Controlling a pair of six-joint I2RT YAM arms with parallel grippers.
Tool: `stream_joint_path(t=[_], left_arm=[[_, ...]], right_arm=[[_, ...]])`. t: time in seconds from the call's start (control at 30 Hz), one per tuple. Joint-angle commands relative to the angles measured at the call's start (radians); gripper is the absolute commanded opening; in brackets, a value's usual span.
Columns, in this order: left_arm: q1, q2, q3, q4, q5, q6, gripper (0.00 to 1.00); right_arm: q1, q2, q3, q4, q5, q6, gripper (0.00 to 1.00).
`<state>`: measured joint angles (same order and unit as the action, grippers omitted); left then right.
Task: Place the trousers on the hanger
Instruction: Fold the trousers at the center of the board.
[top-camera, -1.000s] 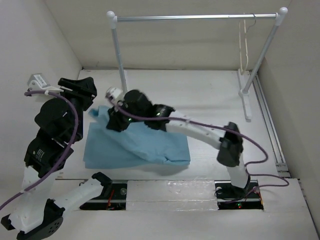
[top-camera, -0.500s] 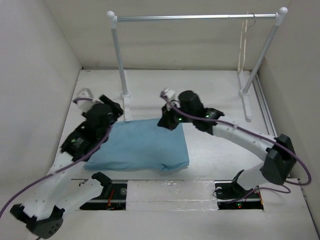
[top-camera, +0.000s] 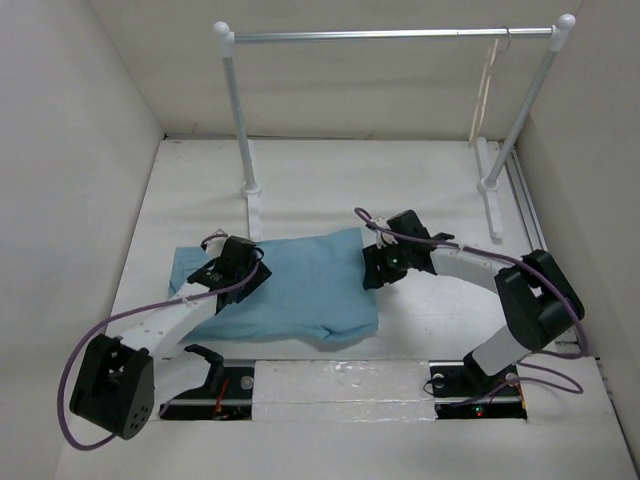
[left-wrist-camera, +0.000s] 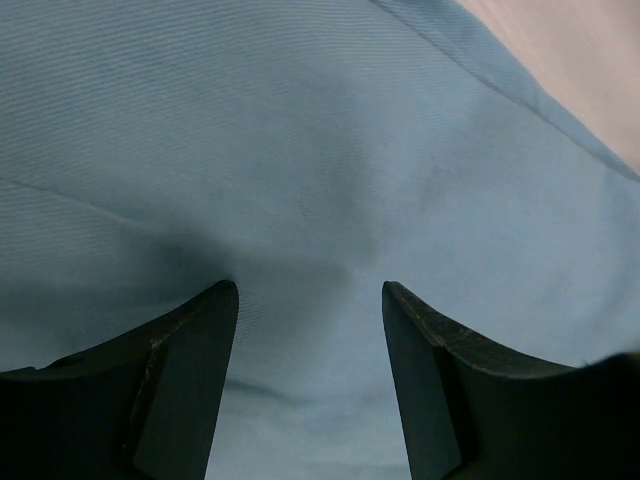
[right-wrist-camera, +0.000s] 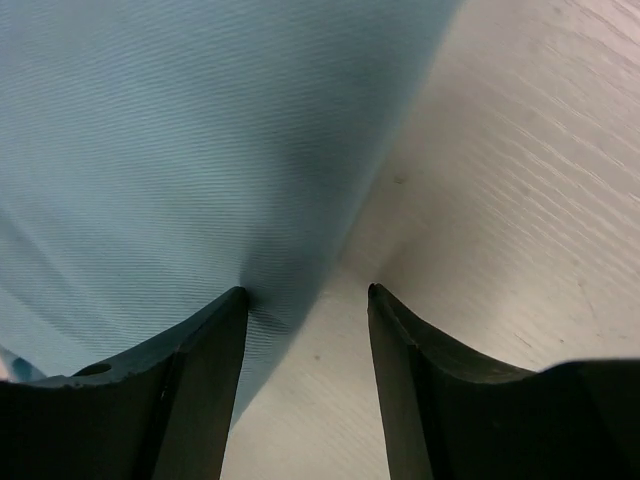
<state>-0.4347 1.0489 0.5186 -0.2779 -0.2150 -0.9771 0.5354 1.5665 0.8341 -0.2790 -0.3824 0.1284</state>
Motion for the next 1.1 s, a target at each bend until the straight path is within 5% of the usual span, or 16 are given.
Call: stream_joint_path(t=[0.0,0.07,0.33,0.43,0.5,0.67,0.7,0.77,0.83,0.87,1.07], left_arm=[[0.059,0.074,-0.041,0.114,0.058,0.037,0.56],[0.089,0.144,-0.045,0.172,0.066,0.082,0.56],[0.09,0.235,0.066,0.163,0.083,0.161,0.55],[0.05,0.191,0.118,0.138,0.089,0.195,0.56],[0.041,0.157,0.179,0.112,0.115,0.222,0.57],[0.04,0.054,0.363,-0.003,0.178,0.264,0.51],[0.04,0.034,0.382,-0.009,0.184,0.267,0.48],[0.04,-0.007,0.42,-0.001,0.209,0.29,0.22],[0.04,-0.01,0.449,0.025,0.209,0.317,0.02],[0.04,-0.001,0.481,0.037,0.267,0.331,0.0],[-0.088,0.213,0.757,0.095,0.244,0.422,0.0]], right_arm=[[-0.041,-0.017,-0.032,0.093,0.053,0.036,0.56],[-0.113,0.033,-0.058,0.132,-0.049,0.017,0.0],[-0.23,-0.098,-0.116,0.077,-0.02,0.007,0.03],[-0.23,-0.148,-0.122,0.025,-0.01,-0.01,0.25],[-0.23,-0.18,-0.099,-0.011,-0.028,-0.032,0.5],[-0.241,-0.281,0.113,-0.273,-0.036,-0.088,0.6],[-0.241,-0.295,0.229,-0.31,-0.038,-0.096,0.58],[-0.226,-0.325,0.368,-0.399,-0.052,-0.101,0.46],[-0.193,-0.332,0.596,-0.429,-0.062,-0.093,0.05],[-0.183,-0.32,0.682,-0.443,-0.047,-0.084,0.0],[-0.314,-0.189,1.291,-0.523,0.089,-0.064,0.0]])
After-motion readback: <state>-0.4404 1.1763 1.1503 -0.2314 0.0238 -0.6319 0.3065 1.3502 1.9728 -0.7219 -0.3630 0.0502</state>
